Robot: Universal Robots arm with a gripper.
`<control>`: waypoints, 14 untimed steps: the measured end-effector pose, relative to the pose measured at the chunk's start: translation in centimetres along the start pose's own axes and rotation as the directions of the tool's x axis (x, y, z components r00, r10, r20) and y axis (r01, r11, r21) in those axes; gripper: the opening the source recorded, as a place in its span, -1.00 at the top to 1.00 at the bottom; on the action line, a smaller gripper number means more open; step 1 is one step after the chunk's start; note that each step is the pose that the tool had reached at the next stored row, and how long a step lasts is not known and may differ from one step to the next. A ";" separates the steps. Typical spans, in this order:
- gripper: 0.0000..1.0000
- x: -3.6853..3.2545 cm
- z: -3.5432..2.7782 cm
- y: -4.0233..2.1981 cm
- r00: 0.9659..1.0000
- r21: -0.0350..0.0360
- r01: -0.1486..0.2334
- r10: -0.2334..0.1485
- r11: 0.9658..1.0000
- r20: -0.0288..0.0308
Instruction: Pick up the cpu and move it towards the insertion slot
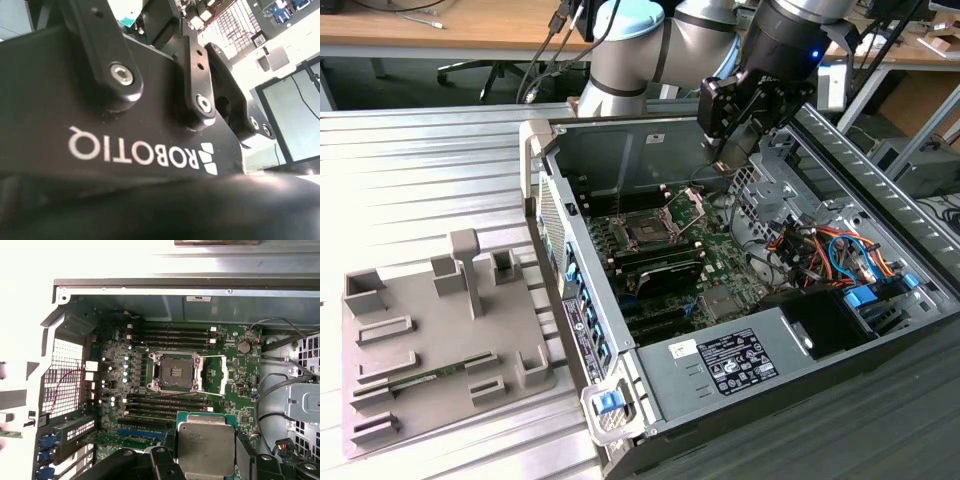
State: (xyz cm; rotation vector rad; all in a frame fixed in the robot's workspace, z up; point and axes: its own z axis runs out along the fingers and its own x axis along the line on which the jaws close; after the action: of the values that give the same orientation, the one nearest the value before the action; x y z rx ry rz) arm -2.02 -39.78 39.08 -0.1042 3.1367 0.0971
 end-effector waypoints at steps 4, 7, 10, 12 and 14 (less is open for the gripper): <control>-0.09 -0.01 0.04 0.18 1.000 0.000 0.000 0.000 1.000 0.000; -0.09 -0.02 0.06 0.32 1.000 0.000 0.000 0.000 1.000 0.000; -0.09 -0.03 0.09 0.44 1.000 0.000 0.000 0.000 1.000 0.000; -0.09 -0.04 0.11 0.52 1.000 0.000 0.000 0.000 1.000 0.000; -0.09 -0.04 0.12 0.59 1.000 0.000 0.000 0.000 1.000 0.000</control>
State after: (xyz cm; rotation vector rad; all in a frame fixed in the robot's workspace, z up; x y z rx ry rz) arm -2.01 -39.19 39.00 -0.1043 3.1367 0.0972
